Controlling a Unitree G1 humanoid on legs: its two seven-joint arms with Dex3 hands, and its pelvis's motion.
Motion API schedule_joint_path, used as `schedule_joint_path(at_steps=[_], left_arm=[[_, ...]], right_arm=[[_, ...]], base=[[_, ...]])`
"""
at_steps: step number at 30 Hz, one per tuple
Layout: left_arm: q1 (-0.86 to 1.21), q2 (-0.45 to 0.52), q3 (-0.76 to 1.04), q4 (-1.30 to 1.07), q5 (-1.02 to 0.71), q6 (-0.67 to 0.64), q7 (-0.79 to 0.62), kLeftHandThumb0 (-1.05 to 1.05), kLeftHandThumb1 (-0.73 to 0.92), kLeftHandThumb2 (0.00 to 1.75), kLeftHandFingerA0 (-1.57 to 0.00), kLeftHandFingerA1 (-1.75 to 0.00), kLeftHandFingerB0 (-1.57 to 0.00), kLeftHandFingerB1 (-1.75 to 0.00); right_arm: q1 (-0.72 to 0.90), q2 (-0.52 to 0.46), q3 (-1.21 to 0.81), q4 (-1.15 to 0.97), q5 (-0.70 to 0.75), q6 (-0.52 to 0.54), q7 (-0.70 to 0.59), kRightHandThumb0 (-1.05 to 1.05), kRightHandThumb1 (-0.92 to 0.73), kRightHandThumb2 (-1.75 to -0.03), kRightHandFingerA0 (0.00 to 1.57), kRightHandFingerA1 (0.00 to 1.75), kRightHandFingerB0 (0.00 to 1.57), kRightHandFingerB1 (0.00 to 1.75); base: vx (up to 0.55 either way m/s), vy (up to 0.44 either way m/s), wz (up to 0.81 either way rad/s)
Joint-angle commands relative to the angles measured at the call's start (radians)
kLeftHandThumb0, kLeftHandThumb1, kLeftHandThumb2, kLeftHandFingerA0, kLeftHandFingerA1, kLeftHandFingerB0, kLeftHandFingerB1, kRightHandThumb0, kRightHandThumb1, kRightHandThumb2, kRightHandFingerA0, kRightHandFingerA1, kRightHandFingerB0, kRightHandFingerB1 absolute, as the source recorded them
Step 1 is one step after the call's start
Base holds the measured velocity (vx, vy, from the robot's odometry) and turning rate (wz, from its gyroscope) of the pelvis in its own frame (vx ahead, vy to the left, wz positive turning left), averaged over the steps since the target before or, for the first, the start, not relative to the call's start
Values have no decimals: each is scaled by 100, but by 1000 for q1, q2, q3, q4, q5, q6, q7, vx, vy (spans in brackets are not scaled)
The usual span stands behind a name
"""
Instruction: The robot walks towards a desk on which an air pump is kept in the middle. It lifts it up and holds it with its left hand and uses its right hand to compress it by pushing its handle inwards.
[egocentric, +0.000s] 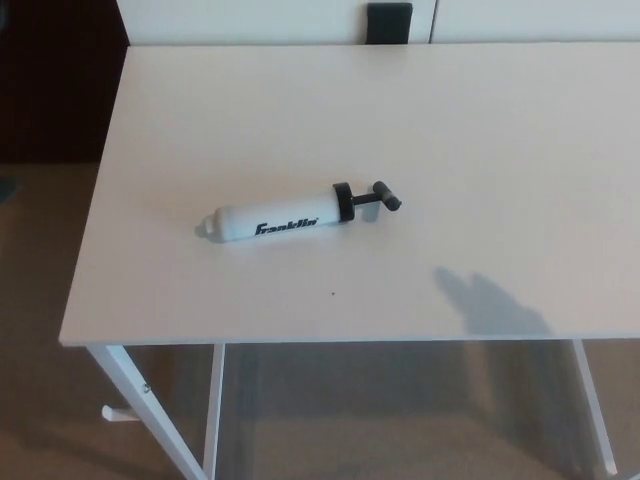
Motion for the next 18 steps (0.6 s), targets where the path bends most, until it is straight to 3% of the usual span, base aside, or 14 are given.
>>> schedule_joint_path(at_steps=[1, 3, 7, 8, 9, 10, 11, 14, 15, 18], left_arm=[[714, 10, 937, 369, -904, 119, -729, 5, 64, 59, -6, -26, -14, -29], [723, 3, 907, 393, -855, 112, -680, 4, 61, 62, -12, -18, -17, -33], [724, -5, 789, 541, -729, 5, -600, 0, 57, 64, -8, -17, -12, -32], [718, -7, 748, 610, -688, -37, -574, 6, 61, 58, -2, -27, -14, -28], [713, -8, 692, 688, -623, -104, -523, 2, 45, 89, 0, -38, 0, -42], [709, -9, 651, 745, -576, -153, -487, 2, 45, 89, 0, -38, 0, -42], [699, -15, 608, 809, -534, -150, -456, 9, 68, 61, -3, -28, -14, -29], [689, -20, 591, 841, -531, -99, -456, 9, 68, 61, -3, -28, -14, -29], [675, -27, 535, 913, -483, -156, -427, 4, 69, 60, 0, -27, -13, -28], [637, -27, 458, 1028, -409, -207, -373, 6, 64, 71, -8, -14, -11, -34]], right_arm=[[542, 156, -337, 85, 112, -408, 423, 13, -49, -95, 1, 46, 6, 45], [540, 146, -326, 131, 86, -416, 421, 14, -50, -96, 0, 46, 5, 45], [545, 105, -286, 281, -2, -440, 416, 13, -50, -95, 1, 46, 3, 44], [548, 92, -267, 339, -33, -448, 409, 12, -48, -93, 4, 46, 5, 45], [543, 77, -236, 420, -79, -467, 391, 11, -48, -93, 5, 47, 7, 45], [539, 66, -213, 479, -112, -482, 378, 11, -48, -93, 5, 47, 7, 45], [526, 45, -177, 581, -169, -515, 349, 8, -46, -92, 8, 48, 7, 45], [515, 27, -152, 655, -207, -545, 327, 8, -46, -92, 8, 48, 7, 45], [492, 8, -120, 754, -229, -496, 276, 10, -67, -60, 20, 34, 21, 28], [449, -14, -80, 900, -238, -431, 235, 7, -67, -60, 19, 32, 22, 29]], base=[[0, 0, 0], [0, 0, 0], [0, 0, 0], [0, 0, 0], [0, 0, 0], [0, 0, 0], [0, 0, 0], [0, 0, 0], [0, 0, 0], [0, 0, 0]])
